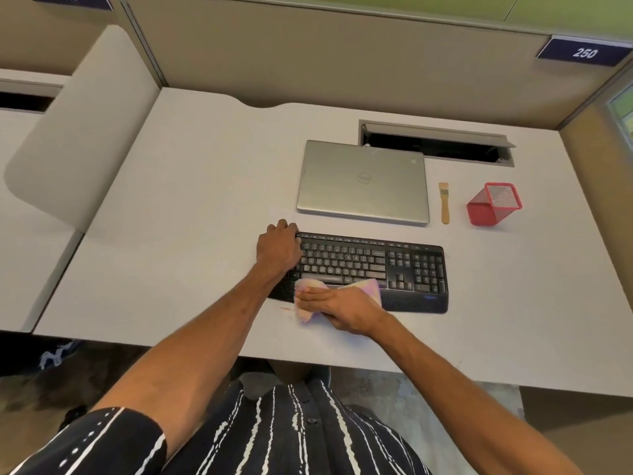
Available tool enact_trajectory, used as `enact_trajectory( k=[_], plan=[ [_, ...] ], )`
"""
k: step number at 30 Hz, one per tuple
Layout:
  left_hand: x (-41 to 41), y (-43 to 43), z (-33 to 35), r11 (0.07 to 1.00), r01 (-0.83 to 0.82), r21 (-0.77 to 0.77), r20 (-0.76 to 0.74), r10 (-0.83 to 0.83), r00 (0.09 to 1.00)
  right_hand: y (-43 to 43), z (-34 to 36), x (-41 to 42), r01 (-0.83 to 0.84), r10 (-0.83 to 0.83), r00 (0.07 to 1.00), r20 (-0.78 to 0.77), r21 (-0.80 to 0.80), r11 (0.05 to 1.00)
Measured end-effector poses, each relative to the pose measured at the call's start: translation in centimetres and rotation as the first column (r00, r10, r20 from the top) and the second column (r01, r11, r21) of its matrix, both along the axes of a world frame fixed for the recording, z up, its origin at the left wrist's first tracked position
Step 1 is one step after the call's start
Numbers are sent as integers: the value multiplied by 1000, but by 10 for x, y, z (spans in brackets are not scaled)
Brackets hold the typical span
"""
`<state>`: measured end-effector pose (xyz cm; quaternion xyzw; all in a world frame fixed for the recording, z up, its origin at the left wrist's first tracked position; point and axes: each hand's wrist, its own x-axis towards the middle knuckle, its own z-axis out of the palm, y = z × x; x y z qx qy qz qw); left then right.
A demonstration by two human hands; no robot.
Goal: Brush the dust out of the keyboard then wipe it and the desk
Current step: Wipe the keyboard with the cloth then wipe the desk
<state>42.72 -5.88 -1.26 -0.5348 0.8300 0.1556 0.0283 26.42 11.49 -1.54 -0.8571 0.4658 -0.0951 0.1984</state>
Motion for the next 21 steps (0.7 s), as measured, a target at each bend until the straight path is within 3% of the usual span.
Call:
enact_trajectory(
  k=[5,14,21],
  plan=[
    [4,0,-3,1000,0,2,-25,0,1000,17,0,-25,-7,7,1000,-7,41,999],
    [-2,-1,-5,1000,-26,-17,-47,25,999,116,15,-154,238,-230,965,-124,49,970],
    [-9,-2,-5,999,-35,-31,-22,34,999,65,2,-96,206,-203,973,-105,14,978]
  ],
)
